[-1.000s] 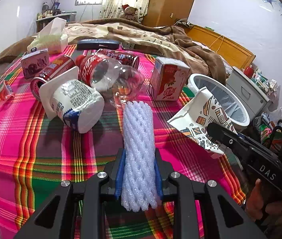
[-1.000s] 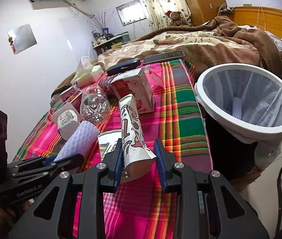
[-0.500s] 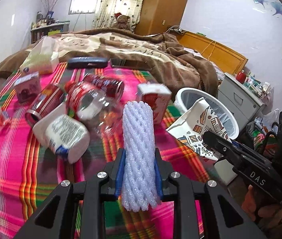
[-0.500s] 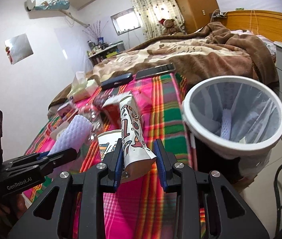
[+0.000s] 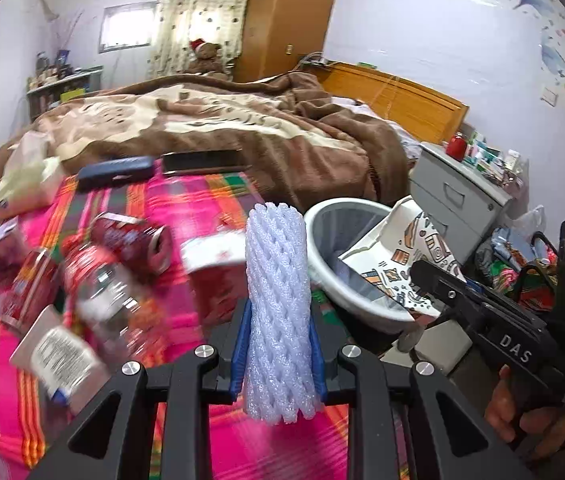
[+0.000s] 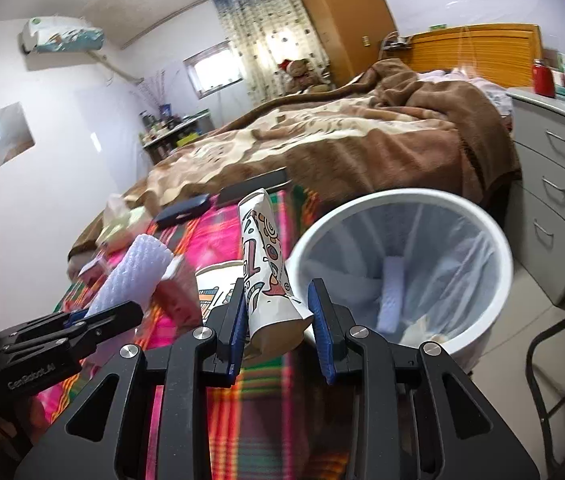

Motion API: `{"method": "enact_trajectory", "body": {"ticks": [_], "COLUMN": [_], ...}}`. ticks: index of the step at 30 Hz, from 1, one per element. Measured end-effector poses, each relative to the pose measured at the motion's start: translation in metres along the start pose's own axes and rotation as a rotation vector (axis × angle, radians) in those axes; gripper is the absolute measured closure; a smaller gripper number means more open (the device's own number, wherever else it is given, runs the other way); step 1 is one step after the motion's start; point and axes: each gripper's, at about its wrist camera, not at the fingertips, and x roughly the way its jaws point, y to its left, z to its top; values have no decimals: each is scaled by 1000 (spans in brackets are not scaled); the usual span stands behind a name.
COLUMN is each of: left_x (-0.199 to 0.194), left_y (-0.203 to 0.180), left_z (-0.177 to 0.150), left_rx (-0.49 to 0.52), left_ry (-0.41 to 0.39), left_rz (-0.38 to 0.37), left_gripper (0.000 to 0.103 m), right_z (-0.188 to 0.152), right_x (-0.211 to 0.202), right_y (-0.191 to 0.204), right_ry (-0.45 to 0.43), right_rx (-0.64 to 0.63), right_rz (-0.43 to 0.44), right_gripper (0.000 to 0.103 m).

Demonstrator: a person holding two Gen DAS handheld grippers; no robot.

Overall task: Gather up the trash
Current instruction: 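Carry the cup and foam net over the white bin and release both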

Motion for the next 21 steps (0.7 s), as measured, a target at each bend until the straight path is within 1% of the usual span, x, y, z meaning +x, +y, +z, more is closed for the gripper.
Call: {"method": "enact_trajectory", "body": {"ticks": [6, 10, 11, 13, 16, 21], "left_x": [20, 34, 39, 48, 58, 77], "left_y": [-30, -49, -53, -59, -65, -75], "left_z": [22, 34, 37, 41, 45, 50], "left_rx": [48, 89, 93, 93, 106, 102], "left_ry": [4, 3, 10, 23, 35, 63], "left_rz": [-36, -37, -48, -68, -77, -122], "left_gripper": [76, 76, 76, 76, 76, 76], "right_z": [14, 22, 23, 26, 27, 26], "right_x": [-4, -1, 0, 2, 3, 12], "right_y": [-19, -31, -33, -39, -48, -61], "right_ry": [-28, -31, -30, -27, -17, 23], "right_rx": [14, 15, 16, 19, 27, 41], "right_rz": [-50, -91, -98, -120, -137, -170], "right_gripper": [72, 72, 72, 72, 72, 72]}}
